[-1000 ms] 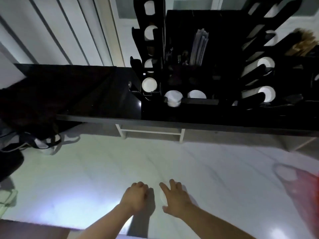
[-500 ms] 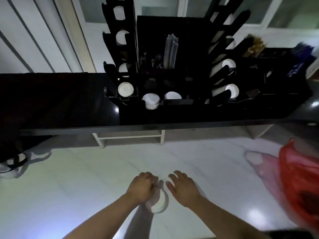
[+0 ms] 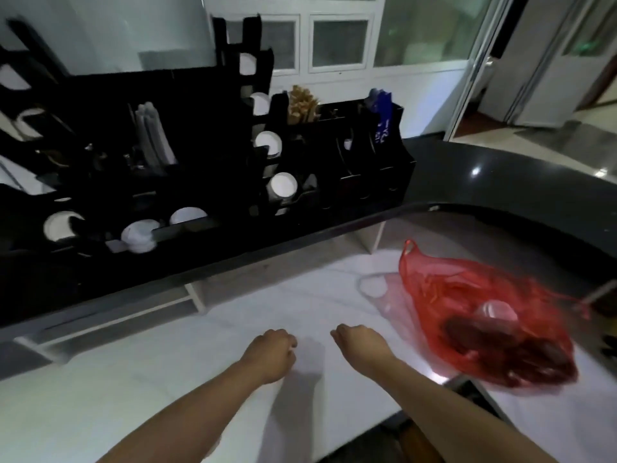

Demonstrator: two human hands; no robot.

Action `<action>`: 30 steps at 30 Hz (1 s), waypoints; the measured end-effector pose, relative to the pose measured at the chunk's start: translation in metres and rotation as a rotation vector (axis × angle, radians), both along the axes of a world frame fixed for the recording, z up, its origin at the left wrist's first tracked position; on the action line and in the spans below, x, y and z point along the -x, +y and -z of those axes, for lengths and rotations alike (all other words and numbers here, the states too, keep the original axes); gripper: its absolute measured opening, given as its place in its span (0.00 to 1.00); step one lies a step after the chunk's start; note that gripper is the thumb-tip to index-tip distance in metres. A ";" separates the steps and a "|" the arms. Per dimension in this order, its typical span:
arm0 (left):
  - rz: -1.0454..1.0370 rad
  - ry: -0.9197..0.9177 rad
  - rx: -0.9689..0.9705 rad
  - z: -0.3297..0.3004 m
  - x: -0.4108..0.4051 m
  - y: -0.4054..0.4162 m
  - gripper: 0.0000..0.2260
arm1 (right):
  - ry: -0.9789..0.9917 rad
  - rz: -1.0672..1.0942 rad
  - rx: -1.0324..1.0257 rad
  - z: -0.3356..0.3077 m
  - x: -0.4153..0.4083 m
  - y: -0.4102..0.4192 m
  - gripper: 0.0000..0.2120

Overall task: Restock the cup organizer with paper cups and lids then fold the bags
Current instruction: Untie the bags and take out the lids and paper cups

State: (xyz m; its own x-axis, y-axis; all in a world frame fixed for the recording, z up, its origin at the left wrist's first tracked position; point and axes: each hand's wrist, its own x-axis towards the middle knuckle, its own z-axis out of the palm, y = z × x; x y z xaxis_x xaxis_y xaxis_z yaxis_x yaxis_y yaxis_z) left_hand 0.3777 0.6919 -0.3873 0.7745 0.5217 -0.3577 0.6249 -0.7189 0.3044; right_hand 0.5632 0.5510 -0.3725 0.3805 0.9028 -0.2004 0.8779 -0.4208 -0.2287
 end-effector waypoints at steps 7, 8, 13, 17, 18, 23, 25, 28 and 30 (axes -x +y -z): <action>0.079 -0.062 -0.030 -0.031 -0.150 -0.065 0.16 | -0.131 0.075 -0.096 -0.031 -0.146 -0.075 0.19; 0.089 -0.078 -0.032 -0.036 -0.172 -0.074 0.17 | -0.135 0.086 -0.103 -0.038 -0.167 -0.086 0.19; 0.128 -0.116 -0.036 -0.062 -0.264 -0.112 0.19 | -0.116 0.230 -0.114 -0.055 -0.257 -0.126 0.19; 0.170 -0.096 -0.046 -0.069 -0.315 -0.128 0.17 | -0.082 0.289 -0.008 -0.054 -0.308 -0.140 0.14; 0.195 -0.077 -0.054 -0.067 -0.324 -0.131 0.17 | -0.074 0.309 0.021 -0.050 -0.318 -0.143 0.14; 0.360 -0.067 -0.087 -0.045 -0.365 -0.127 0.16 | -0.025 0.438 0.130 -0.028 -0.348 -0.150 0.15; 0.441 -0.100 -0.072 -0.031 -0.379 -0.120 0.15 | 0.011 0.503 0.117 -0.018 -0.352 -0.154 0.16; 0.550 -0.106 -0.053 -0.012 -0.399 -0.111 0.16 | 0.047 0.584 0.126 -0.006 -0.358 -0.159 0.17; 0.612 -0.111 -0.046 0.000 -0.415 -0.105 0.20 | 0.065 0.605 0.177 0.000 -0.364 -0.159 0.22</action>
